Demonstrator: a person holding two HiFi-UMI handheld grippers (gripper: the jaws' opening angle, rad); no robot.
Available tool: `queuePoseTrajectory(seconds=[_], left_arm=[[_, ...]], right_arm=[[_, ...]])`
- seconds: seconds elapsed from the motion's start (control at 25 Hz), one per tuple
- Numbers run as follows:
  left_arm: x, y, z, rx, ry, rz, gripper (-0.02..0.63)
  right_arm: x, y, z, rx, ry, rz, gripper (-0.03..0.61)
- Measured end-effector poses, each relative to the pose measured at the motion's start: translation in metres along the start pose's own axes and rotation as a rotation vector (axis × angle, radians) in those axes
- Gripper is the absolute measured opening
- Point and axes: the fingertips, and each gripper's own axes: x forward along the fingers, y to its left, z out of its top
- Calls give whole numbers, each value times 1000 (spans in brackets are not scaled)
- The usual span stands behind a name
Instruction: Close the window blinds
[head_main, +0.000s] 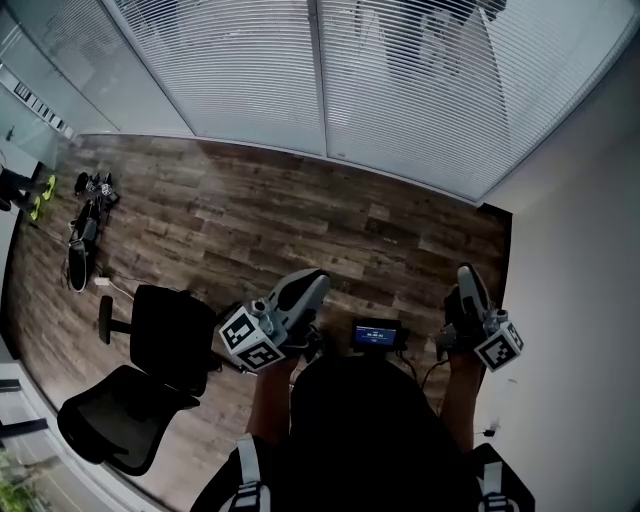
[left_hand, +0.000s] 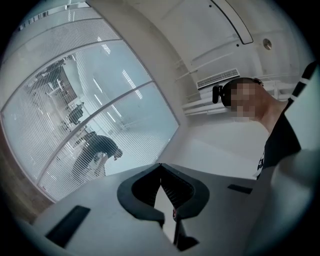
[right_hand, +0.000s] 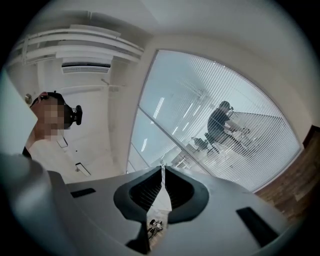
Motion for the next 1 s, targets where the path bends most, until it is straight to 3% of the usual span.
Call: queuePoseTrajectory(seconds=[1.0], left_arm=[[-51,40,61,-1,-51,-21,6]], right_arm=[[72,38,-56,-73,64,-5,9]])
